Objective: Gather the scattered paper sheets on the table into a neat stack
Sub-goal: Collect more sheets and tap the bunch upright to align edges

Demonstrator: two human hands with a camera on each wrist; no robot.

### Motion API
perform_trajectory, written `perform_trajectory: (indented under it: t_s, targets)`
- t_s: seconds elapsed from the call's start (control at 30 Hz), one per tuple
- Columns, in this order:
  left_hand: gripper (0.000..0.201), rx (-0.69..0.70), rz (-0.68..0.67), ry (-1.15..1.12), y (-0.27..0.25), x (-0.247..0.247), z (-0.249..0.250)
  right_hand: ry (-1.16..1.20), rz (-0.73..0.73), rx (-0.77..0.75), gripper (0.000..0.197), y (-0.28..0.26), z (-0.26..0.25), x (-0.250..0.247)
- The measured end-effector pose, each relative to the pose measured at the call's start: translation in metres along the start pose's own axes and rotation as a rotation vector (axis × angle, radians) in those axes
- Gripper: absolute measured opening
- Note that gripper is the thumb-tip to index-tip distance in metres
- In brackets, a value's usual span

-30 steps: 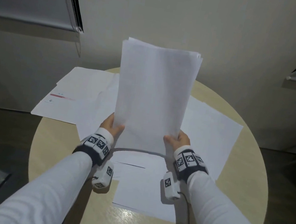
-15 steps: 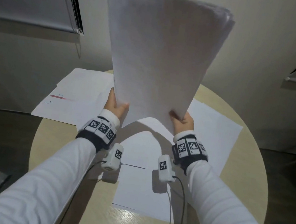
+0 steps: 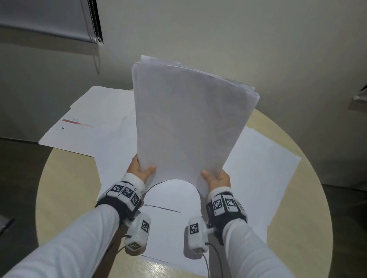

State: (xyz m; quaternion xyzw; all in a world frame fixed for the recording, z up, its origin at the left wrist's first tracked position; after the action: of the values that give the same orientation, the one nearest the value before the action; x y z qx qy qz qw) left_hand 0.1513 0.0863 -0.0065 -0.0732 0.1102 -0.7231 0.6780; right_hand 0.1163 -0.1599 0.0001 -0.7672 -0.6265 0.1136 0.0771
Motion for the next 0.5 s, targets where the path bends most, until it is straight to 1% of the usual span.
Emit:
perform_trajectory:
  t_s: [0.07, 0.17, 0.23, 0.37, 0.5]
  targets:
    - [0.054, -0.018, 0.002, 0.056, 0.002, -0.005, 0.002, -0.013, 0.002, -0.015, 0.029, 0.002, -0.003, -0.004]
    - [0.06, -0.013, -0.04, 0.13, 0.007, -0.01, 0.007, -0.042, -0.021, -0.032, 0.027, 0.006, -0.008, -0.007]
    - [0.06, 0.016, -0.062, 0.108, 0.007, -0.009, 0.014, -0.055, -0.031, -0.052, 0.025, 0.007, -0.013, -0.009]
    - [0.05, 0.086, -0.046, 0.032, -0.001, 0.002, 0.027, -0.031, -0.011, -0.067, 0.02, 0.01, -0.012, -0.01]
    - [0.048, 0.112, -0.068, -0.032, -0.001, 0.006, 0.033, 0.016, 0.011, -0.069, 0.03, 0.011, -0.01, -0.013]
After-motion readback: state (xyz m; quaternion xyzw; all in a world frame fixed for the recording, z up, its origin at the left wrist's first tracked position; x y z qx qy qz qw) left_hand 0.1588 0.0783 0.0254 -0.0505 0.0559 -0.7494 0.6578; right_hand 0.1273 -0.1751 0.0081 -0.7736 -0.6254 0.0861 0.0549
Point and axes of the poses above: each hand's wrist, its own y-axis towards the middle knuckle, its own x-axis out of the palm, z = x × y, the point moved 9 cm from there along y, towards the middle knuckle, and after that the axes turned 13 degrees about -z, right-handed, at the moved point
